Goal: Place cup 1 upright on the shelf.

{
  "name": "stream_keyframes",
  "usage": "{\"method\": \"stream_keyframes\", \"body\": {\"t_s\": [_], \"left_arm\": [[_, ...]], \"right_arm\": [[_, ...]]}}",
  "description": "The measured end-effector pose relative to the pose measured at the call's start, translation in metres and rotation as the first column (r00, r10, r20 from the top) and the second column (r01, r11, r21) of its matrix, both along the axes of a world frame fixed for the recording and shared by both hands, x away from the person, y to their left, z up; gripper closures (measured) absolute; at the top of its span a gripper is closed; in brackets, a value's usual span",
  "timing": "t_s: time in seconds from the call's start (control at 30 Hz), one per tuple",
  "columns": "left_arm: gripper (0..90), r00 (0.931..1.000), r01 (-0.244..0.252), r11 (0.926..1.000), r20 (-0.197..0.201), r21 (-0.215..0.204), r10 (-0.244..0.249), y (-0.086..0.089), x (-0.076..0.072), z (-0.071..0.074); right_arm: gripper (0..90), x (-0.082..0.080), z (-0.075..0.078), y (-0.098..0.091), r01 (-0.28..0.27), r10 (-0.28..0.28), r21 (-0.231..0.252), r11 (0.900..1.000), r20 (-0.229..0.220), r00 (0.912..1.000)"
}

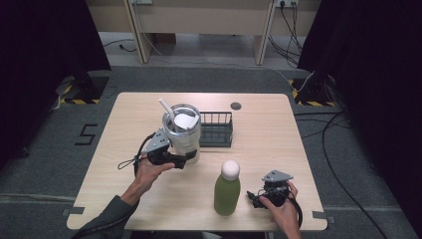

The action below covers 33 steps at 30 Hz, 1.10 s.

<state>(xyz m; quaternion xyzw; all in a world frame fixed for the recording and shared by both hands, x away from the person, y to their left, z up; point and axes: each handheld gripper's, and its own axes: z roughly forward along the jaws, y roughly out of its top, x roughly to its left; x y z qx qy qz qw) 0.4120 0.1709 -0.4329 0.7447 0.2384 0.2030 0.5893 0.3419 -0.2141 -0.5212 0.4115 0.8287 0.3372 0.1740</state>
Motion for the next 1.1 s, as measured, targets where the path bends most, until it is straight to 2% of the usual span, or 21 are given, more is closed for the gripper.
{"method": "stream_keyframes", "body": {"t_s": [0.2,0.3,0.53,0.63,0.87,1.1], "left_arm": [[11.2,1.0000,0.005,1.0000,0.006,-0.002,-0.005,-0.002,0.009,0.014],[11.2,0.9999,0.012,0.9999,-0.002,-0.010,-0.012,-0.003,0.016,0.023],[11.2,1.0000,0.004,0.9999,-0.008,-0.016,-0.004,-0.004,0.028,0.033],[11.2,0.9998,-0.006,0.9998,-0.019,-0.018,0.006,-0.004,0.035,0.037],[11.2,0.9989,-0.044,0.9989,-0.016,-0.018,0.044,-0.001,0.050,0.044],[11.2,0.9961,-0.086,0.9963,-0.020,0.007,0.086,-0.001,0.071,0.047]], "right_arm": [[0.4,0.000,0.000,0.000,0.000,0.000,0.000,1.0000,-0.001,1.0000],[0.4,0.000,0.000,0.000,0.000,0.000,0.000,1.0000,-0.001,1.0000],[0.4,0.000,0.000,0.000,0.000,0.000,0.000,1.0000,-0.002,1.0000],[0.4,0.000,0.000,0.000,0.000,0.000,0.000,1.0000,-0.002,1.0000],[0.4,0.000,0.000,0.000,-0.001,0.001,-0.001,1.0000,-0.003,1.0000],[0.4,0.000,0.000,0.000,0.000,0.000,0.000,1.0000,-0.002,1.0000]]}}
